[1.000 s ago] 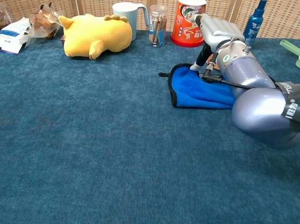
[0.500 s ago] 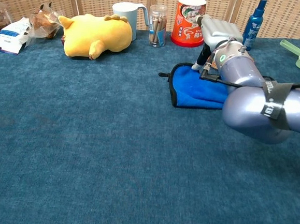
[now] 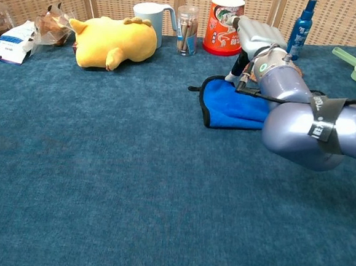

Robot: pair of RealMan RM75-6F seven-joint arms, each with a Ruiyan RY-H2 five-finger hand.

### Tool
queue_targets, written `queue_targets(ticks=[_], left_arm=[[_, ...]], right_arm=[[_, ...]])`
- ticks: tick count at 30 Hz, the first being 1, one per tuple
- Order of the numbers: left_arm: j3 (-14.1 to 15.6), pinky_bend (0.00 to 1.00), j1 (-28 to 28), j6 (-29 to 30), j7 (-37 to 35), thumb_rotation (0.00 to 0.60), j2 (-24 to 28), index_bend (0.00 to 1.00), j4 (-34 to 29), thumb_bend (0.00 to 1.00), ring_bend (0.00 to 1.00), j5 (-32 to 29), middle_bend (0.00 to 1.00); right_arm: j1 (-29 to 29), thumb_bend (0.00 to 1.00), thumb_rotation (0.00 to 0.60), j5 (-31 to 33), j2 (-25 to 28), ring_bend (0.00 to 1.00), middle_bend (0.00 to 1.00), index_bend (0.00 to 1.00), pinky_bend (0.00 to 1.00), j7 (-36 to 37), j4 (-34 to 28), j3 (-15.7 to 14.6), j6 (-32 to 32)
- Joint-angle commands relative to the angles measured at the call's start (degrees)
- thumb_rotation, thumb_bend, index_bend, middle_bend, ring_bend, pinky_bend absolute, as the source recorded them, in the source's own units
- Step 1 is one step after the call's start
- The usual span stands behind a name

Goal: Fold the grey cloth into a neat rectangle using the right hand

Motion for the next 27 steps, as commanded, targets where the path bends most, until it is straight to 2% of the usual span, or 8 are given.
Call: queue_targets(ticks=[1,3,7,9,14,22,27], left_arm=[[0.1,0.06,0.0,0.0,0.0,0.6,0.0,0.07,0.0,0.24,0.0,0.2,0.0],[0.1,0.06,-0.1,-0.1,0.1,0.6,-0.1,0.07,0.0,0.24,0.0,0.3,0.0],[0.3,0.06,-0.2,-0.4,0.6,0.6,-0.2,0.07,-0.1,0.24,0.0,0.8,0.0],[0.5,0.06,-0.1,-0.5,1.0,0.6,-0.3,0.07,-0.4,0.24,0.0,1.3,0.0],[0.7,0.06,0.0,-0.2,2.0,0.6,-0.5,0.07,-0.8,0.24,0.0,2.0,0.0],[1.0,0.06,0.1,0.0,2.7,0.6,-0.6,0.07,-1.0,0.24,0.0,2.7,0.0],[1.1,0.06,0.1,-0.2,3.1,0.6,-0.7,0.07,-1.1,0.24,0.0,3.1,0.0]], right_arm=[[-2.6,0.04,0.6,0.1,3.1,0.0,0.0,0.04,0.27,0.2,-5.6,0.0,0.6],[-4.7,0.05,0.6,0.4,5.7,0.0,0.0,0.05,0.27,-0.6,-10.4,-0.5,0.7],[-9.2,0.05,0.6,1.8,11.8,0.0,0.0,0.17,0.27,-3.6,-21.7,-1.5,0.7],[-11.4,0.05,0.6,2.8,15.2,0.0,0.0,0.19,0.27,-5.8,-27.6,-2.2,1.2],[-14.9,0.06,0.6,5.7,21.6,0.0,0.0,0.29,0.27,-10.0,-37.1,-3.5,2.1],[-18.1,0.07,0.6,9.1,27.8,0.0,0.0,0.36,0.27,-12.3,-43.5,-5.6,2.2],[-19.7,0.09,0.6,7.8,30.9,0.0,0.0,0.38,0.27,-11.4,-45.7,-8.1,1.4]])
